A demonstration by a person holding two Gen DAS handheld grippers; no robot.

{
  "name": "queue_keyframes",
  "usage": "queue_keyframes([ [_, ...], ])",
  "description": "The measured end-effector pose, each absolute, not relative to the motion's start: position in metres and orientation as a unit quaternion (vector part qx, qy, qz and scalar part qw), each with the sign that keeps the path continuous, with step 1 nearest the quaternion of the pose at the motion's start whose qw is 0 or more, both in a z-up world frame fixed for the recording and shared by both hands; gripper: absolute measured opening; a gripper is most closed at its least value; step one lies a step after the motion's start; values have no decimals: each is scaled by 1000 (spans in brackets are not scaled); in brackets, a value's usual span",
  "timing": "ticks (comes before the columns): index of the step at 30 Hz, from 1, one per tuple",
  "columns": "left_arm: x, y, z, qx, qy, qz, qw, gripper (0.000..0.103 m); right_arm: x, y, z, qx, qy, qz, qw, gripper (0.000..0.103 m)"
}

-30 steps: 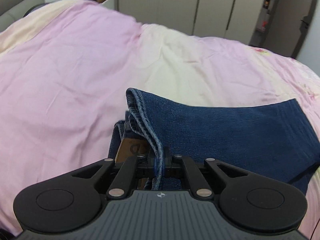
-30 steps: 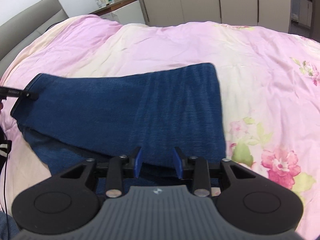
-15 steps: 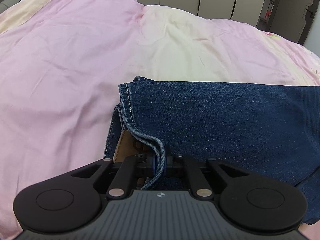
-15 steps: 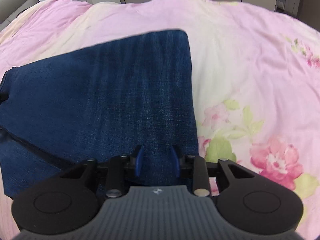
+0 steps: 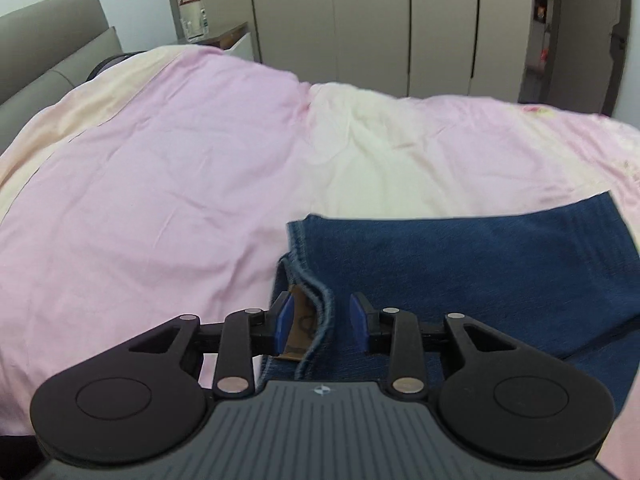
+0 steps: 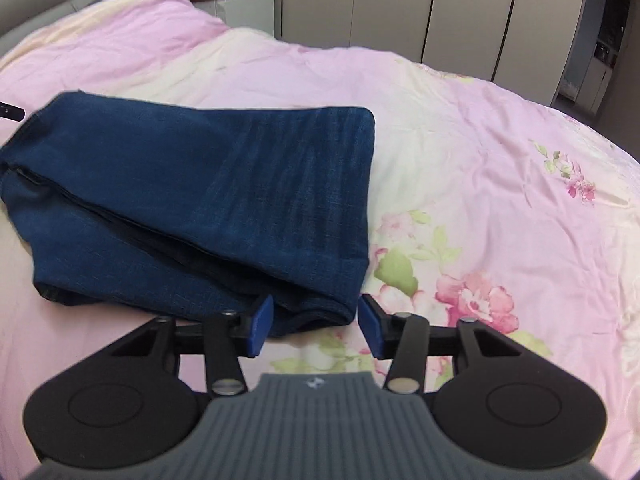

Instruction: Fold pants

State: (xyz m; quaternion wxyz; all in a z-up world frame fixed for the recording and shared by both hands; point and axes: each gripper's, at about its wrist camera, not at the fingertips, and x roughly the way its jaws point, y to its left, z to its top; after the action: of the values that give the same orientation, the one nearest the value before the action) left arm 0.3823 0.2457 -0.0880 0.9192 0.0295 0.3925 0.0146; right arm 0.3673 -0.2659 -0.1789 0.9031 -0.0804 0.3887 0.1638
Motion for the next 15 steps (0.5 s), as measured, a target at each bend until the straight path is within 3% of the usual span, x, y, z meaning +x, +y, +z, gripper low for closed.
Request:
queue_keyframes([
  [2,393,240,-83,29,395,16,918,33,373,-264,-172,-78,373,163,910,30],
  [6,421,236,-93,20,390,27,920,25,420,-259,-158,-35,368,162,915,18],
  [8,437,239,-107,5,396,34,918,19,455,-258,-159,-13,374,154,914,2],
  [15,469,257,-164,-26,437,56,897,8,542,-260,-189,29,409,123,904,0],
])
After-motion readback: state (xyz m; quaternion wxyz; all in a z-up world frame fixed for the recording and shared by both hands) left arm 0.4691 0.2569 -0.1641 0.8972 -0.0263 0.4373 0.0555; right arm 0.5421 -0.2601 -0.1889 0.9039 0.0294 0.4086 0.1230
